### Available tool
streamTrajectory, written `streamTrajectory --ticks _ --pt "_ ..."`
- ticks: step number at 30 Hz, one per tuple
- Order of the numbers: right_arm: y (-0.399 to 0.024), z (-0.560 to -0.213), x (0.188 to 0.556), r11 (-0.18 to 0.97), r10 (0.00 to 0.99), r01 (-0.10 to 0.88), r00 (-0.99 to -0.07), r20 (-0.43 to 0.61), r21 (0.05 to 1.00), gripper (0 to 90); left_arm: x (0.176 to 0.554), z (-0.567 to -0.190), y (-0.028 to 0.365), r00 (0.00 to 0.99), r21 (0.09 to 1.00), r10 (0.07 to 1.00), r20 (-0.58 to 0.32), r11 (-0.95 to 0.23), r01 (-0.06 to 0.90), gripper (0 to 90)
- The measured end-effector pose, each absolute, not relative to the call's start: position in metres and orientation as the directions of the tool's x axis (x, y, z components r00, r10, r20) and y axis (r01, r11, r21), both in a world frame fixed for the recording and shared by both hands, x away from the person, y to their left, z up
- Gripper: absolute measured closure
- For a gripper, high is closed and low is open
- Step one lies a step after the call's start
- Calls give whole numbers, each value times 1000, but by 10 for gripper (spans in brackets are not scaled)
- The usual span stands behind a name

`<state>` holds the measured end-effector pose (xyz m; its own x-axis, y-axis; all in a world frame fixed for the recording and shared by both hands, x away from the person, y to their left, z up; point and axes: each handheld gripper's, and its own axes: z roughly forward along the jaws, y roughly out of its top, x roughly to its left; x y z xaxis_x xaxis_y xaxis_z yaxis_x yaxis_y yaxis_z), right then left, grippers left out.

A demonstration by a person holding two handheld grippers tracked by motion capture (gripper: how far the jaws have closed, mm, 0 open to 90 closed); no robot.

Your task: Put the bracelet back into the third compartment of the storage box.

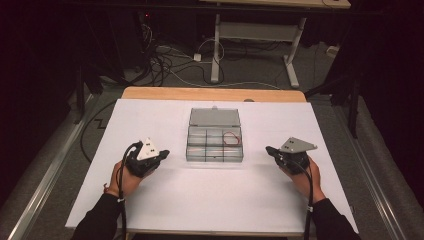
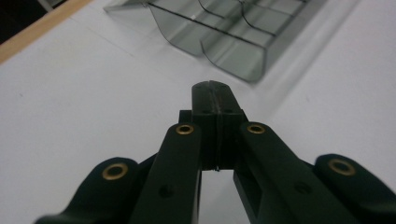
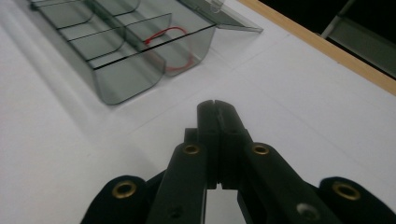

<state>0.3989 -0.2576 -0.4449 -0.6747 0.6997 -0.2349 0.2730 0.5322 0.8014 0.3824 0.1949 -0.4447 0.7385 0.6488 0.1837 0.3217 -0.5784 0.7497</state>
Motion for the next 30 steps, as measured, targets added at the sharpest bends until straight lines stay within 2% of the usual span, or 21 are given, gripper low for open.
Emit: streamTrajectory --ticks 16,30 --pt "-239 -436 469 521 732 351 -653 -196 778 900 456 -446 183 699 752 708 102 -515 412 876" --pt "-205 -450 511 546 721 428 -677 -144 721 900 497 -455 159 676 677 728 115 -555 483 876"
